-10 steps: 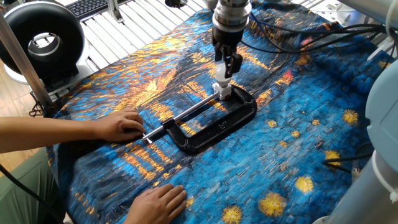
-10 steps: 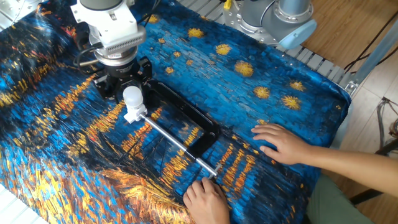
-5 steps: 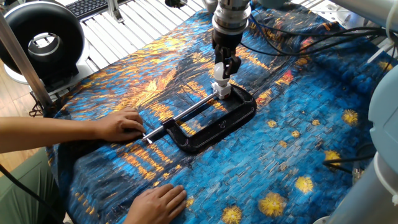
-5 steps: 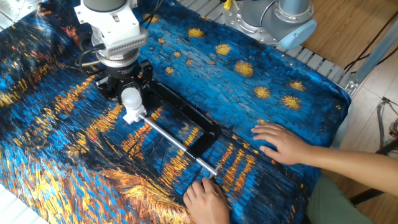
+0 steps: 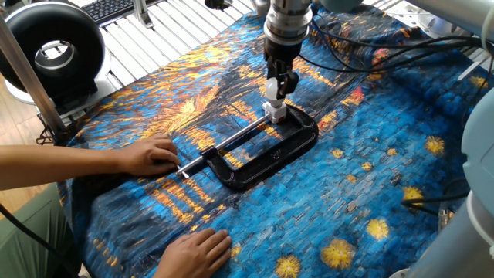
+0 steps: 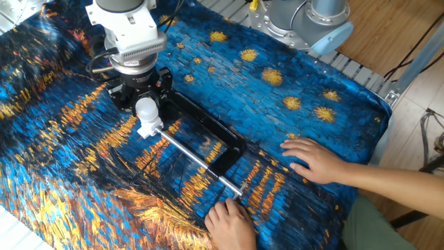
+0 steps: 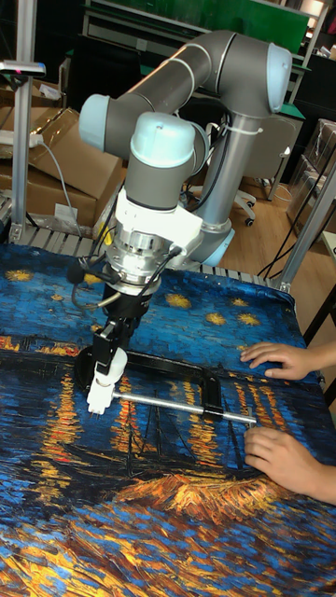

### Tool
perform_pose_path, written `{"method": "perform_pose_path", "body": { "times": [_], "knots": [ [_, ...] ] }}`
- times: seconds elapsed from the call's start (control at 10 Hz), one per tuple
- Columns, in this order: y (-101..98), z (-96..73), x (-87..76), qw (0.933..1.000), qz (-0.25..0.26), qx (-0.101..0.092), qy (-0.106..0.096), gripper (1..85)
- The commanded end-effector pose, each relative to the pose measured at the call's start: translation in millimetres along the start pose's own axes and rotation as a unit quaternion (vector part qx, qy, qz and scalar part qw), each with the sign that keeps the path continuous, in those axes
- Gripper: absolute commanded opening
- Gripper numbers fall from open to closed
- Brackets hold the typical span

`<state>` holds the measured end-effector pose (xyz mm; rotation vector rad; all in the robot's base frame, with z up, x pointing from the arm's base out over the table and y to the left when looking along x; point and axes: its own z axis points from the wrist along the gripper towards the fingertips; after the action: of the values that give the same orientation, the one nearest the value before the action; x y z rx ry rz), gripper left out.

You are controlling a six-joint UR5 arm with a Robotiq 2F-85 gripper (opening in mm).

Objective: Install the light bulb by rotating it

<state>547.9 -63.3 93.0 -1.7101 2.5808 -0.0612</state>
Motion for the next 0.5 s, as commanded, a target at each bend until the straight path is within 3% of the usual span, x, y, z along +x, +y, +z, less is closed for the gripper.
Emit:
{"method": "perform_pose_path", "body": {
  "times": [0.0,0.4],
  "knots": [
    [2.8,-3.4,-1.6,0.9999,0.012,-0.001,-0.006,61.0],
    [2.0,-5.1,-3.7,0.9999,0.008,0.004,-0.009,60.7]
  ]
}}
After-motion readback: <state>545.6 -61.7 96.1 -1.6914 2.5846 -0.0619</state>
